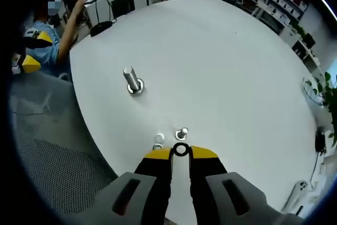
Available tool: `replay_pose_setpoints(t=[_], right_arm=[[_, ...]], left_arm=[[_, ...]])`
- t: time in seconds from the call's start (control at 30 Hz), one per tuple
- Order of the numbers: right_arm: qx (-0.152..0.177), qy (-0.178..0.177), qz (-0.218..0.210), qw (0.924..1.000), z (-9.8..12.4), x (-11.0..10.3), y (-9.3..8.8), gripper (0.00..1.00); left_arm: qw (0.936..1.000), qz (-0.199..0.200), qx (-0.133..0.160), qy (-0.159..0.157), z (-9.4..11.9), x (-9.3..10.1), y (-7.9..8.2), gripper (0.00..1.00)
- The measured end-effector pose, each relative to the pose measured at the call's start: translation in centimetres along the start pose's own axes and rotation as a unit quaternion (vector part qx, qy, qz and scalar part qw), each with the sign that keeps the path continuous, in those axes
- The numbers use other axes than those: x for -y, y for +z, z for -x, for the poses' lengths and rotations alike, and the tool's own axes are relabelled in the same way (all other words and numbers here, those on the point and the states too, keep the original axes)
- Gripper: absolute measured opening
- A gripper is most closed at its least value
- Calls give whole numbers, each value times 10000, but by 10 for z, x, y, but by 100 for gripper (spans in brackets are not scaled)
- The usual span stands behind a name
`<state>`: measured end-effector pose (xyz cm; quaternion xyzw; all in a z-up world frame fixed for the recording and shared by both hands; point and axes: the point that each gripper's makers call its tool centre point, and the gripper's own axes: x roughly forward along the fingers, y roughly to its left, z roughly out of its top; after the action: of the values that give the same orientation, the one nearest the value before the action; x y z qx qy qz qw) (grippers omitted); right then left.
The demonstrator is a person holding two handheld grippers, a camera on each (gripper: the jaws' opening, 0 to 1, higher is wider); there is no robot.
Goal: Place the washer onto the threaded stud by aligning its center hole with the stud, sliding it down to the base, and recovering from edge contact or off-axis alignment until the washer reaches the visible bottom stop.
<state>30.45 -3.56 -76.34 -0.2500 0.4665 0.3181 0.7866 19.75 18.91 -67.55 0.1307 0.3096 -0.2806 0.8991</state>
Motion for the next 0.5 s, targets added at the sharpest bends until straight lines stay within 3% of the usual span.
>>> replay_pose_setpoints(t=[0.27,0.5], right_arm=[[174,8,301,9994,4,-3,22,13],[-56,41,538,9985,-8,-6,12,13]], left_arm=[[10000,20,5,-10,0,0,0,25],[10000,26,-16,-28,0,0,-1,25]])
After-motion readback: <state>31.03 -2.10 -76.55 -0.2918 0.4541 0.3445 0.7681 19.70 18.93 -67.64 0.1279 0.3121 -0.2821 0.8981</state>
